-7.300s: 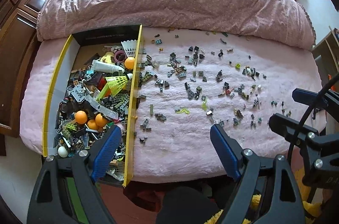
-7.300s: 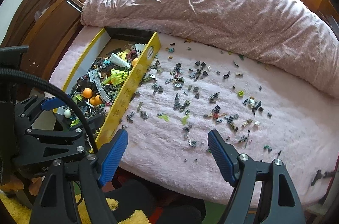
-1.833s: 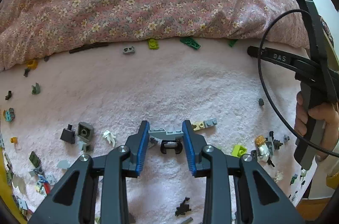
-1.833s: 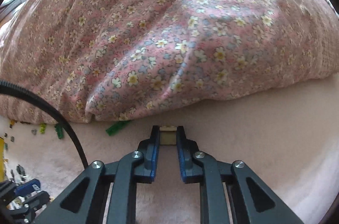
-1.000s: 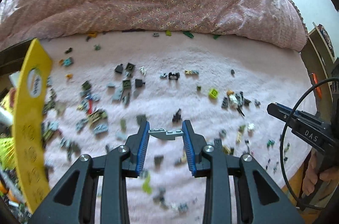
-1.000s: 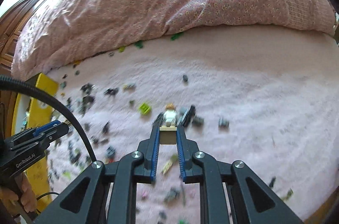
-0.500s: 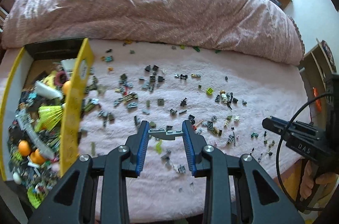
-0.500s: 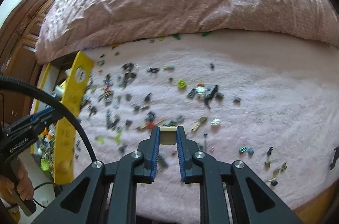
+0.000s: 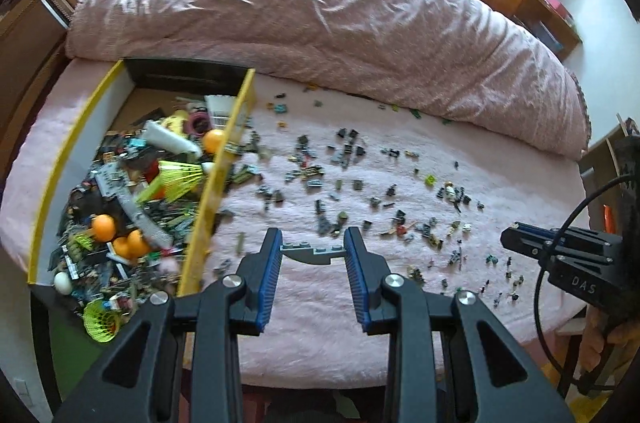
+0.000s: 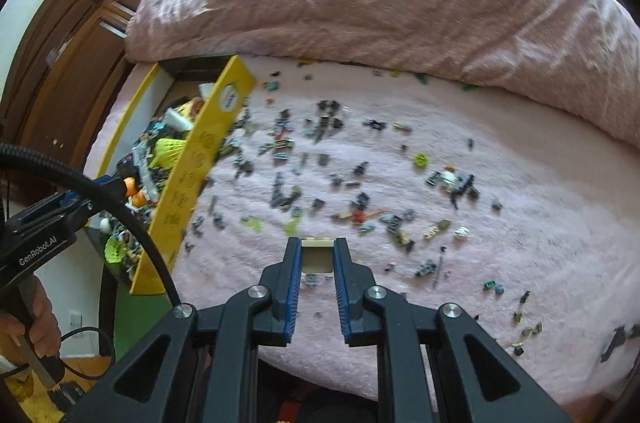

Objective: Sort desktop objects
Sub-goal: 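Carry both held pieces over the yellow-rimmed box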

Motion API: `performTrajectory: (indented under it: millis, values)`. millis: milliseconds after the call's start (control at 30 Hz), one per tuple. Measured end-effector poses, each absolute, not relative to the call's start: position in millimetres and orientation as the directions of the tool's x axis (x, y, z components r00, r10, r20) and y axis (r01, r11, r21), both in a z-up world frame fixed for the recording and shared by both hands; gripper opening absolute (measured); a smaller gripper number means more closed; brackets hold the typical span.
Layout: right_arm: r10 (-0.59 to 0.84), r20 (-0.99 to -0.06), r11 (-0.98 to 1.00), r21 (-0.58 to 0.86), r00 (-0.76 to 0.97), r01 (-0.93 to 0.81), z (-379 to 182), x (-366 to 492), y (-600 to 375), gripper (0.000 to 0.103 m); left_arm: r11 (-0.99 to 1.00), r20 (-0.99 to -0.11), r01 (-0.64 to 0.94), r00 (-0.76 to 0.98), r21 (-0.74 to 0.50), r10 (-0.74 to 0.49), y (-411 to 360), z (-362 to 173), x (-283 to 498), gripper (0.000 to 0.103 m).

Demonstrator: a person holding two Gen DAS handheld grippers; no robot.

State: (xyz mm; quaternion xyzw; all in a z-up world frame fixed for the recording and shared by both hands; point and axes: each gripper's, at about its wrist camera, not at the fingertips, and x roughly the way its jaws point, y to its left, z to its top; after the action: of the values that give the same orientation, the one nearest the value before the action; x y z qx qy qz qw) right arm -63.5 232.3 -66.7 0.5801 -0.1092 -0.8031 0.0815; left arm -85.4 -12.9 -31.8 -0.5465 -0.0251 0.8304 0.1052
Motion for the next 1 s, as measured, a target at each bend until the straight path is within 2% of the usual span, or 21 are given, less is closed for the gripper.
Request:
performTrajectory:
  millis: [467, 1000]
  values:
    - [-0.275, -0.925, -0.958, 0.242, -0.261, 0.152, -48, -80, 149, 0.016, -0.986, -0.905, 0.019, -0.399, -0.165, 0.144, -118, -36, -72, 0.032]
    - [-0.277, -0.938, -0.935, 0.213, -0.209, 0.282, -42, -114, 53, 0.016, -0.963, -0.936, 0.231, -0.347, -0.14, 0.053, -238, -90, -76, 0.032]
